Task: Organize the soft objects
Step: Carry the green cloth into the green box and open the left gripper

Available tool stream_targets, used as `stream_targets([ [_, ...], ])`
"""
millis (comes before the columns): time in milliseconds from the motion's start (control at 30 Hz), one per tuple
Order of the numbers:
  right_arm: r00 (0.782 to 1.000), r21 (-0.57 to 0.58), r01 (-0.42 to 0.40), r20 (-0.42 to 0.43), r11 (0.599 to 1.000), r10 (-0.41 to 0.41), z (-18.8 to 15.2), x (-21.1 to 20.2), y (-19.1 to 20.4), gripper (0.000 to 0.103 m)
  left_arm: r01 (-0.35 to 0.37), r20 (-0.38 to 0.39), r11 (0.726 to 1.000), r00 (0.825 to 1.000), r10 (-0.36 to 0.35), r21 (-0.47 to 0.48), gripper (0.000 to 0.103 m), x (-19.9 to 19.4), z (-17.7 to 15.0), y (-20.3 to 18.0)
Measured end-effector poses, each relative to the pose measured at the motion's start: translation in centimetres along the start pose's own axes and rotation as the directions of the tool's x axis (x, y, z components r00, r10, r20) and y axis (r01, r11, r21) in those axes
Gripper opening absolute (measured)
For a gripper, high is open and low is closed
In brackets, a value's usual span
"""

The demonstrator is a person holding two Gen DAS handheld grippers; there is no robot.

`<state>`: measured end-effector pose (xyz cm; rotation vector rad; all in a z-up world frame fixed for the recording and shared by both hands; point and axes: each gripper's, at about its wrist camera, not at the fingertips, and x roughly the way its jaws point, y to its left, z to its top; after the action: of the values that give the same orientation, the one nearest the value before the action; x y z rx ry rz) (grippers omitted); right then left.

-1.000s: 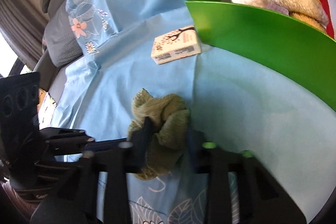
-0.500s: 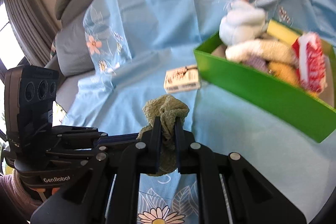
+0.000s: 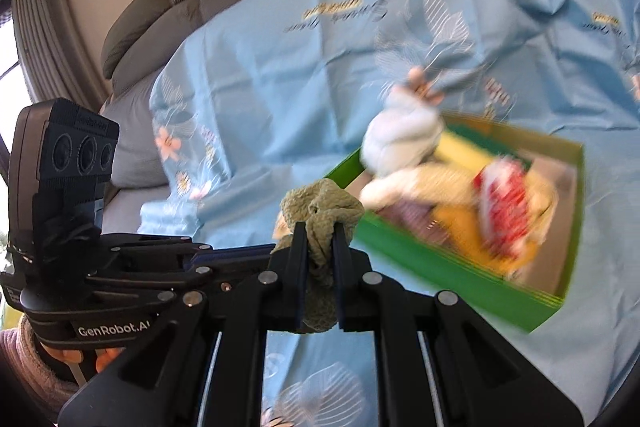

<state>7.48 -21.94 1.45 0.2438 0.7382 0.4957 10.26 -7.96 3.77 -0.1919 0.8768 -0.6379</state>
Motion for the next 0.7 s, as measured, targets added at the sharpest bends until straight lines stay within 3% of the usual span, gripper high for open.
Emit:
stream_targets([
  [267, 0.994, 0.031, 0.086, 0.059, 0.996, -0.088, 4.2, 0.0, -4.9, 0.011, -0.018, -0.001, 0.999, 1.000, 0.018, 0.031, 0.008, 4.9, 6.3, -1.4],
  [367, 0.993, 0.056, 0.109, 0.044, 0.992, -0.111, 4.8, 1.2, -6.6, 0.012, -0.032, -0.022, 0.999, 0.999, 0.032, 0.011, 0.008, 7.0, 7.6, -0.9],
  [533, 0.984, 0.066, 0.179, -0.013, 0.982, -0.179, 5.0, 4.1, -9.1, 0.014, -0.114, -0.074, 0.993, 0.991, 0.114, 0.014, 0.008, 10.8, 7.9, 0.0],
  [667, 0.973, 0.071, 0.231, -0.041, 0.970, -0.229, 4.6, 5.2, -10.4, 0.029, -0.177, -0.111, 0.984, 0.978, 0.178, 0.011, 0.009, 12.6, 7.3, 0.9],
  [700, 0.971, 0.075, 0.238, -0.044, 0.968, -0.235, 4.5, 5.2, -10.6, 0.041, -0.182, -0.120, 0.983, 0.976, 0.180, 0.001, 0.009, 12.8, 7.1, 1.2],
])
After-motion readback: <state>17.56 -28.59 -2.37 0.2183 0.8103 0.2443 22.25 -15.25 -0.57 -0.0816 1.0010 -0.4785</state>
